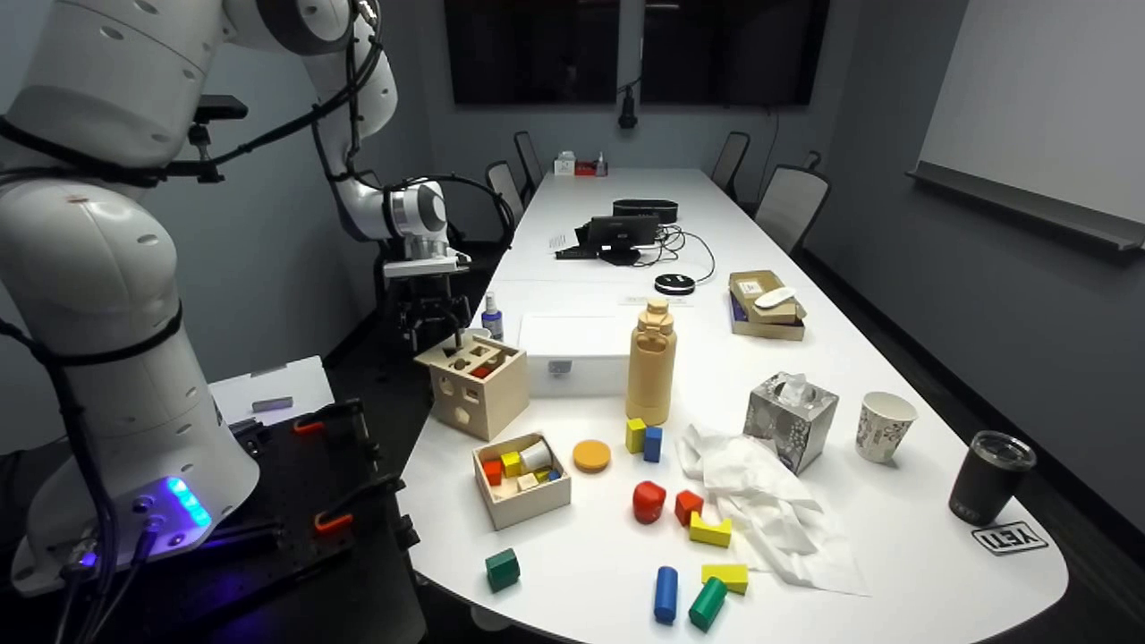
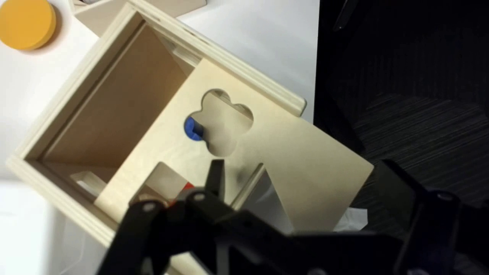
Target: Use the napkin to wipe the shape sorter and close the lid of the shape sorter
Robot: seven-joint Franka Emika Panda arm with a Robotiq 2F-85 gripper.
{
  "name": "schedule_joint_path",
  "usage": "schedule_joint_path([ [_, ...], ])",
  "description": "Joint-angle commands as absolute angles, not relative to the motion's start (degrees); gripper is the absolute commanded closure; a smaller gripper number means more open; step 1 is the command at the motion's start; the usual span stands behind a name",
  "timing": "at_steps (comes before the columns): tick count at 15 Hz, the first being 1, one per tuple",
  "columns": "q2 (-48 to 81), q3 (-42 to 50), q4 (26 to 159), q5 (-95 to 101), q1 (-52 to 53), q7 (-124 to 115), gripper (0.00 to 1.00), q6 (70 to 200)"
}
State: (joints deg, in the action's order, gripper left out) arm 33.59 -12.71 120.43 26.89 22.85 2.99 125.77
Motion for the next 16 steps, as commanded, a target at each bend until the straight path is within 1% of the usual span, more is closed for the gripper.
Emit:
schedule_joint_path([
  [1, 31.5, -12.2, 123.0, 27.3, 23.1, 1.6, 0.00, 127.5],
  [9, 31.7, -10.6, 124.5, 29.3, 25.0, -4.0, 0.00, 136.0],
  [13, 30.9, -6.5, 126.6, 39.0, 28.9, -10.8, 0.00, 140.1],
  [16, 31.0, -5.5, 127.5, 46.4, 30.3, -16.1, 0.00, 140.6],
])
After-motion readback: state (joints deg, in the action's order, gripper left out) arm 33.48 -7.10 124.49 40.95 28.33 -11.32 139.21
